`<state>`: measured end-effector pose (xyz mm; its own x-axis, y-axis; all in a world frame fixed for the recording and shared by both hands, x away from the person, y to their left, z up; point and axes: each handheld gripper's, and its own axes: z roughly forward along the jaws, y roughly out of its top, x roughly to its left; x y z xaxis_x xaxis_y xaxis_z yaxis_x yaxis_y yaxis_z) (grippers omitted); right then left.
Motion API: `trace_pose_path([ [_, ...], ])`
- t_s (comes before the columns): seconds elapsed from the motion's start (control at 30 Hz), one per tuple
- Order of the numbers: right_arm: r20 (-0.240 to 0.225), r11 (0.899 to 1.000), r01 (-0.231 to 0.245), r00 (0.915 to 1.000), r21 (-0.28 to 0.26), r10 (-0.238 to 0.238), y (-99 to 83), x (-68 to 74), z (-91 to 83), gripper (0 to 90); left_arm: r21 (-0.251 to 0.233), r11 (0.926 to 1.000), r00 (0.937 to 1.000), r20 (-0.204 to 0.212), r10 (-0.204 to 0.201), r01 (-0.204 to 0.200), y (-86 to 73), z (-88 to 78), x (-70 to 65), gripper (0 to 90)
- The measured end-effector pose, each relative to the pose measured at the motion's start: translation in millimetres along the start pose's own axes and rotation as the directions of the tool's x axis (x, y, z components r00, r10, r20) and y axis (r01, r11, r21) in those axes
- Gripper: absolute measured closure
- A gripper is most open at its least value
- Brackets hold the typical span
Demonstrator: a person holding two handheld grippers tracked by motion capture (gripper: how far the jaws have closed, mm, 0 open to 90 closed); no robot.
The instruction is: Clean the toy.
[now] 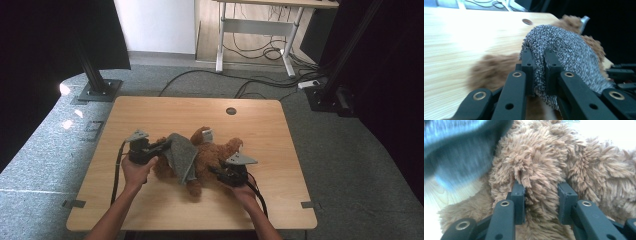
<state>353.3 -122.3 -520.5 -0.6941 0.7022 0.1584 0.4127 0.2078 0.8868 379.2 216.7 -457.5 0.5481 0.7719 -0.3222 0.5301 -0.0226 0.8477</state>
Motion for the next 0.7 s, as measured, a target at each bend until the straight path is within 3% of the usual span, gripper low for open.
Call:
trace_pose_path([
  [0.13, -0.004, 1.0, 0.004, 1.0, -0.005, -0.004, -0.9, -0.4, -0.6, 65.6, -0.027, 0.9974, 0.9957, -0.062, -0.068, 0.067, -5.7, -13.8, 27.7, 80.6],
  [0.23, -0.015, 1.0, 0.004, 0.9999, -0.015, -0.004, -2.9, -1.0, -1.3, 65.8, 0.005, 0.9932, 0.9887, -0.095, -0.116, 0.117, -16.3, -13.5, 47.2, 80.6],
  [0.33, -0.023, 1.0, 0.006, 0.9997, -0.015, -0.006, -3.7, -1.3, -2.0, 66.0, 0.053, 0.9858, 0.9834, -0.096, -0.154, 0.159, -29.4, -6.8, 59.8, 80.5],
  [0.57, -0.029, 1.0, 0.004, 0.9996, -0.019, -0.005, -6.0, -0.5, -4.2, 66.5, 0.149, 0.9758, 0.9749, -0.179, -0.133, 0.16, -40.7, 2.8, 75.8, 80.3],
  [0.7, -0.034, 1.0, 0.005, 0.9994, -0.019, -0.005, -7.4, -0.5, -6.0, 66.7, 0.138, 0.9701, 0.9678, -0.183, -0.173, 0.2, -45.6, -3.2, 86.8, 80.3],
])
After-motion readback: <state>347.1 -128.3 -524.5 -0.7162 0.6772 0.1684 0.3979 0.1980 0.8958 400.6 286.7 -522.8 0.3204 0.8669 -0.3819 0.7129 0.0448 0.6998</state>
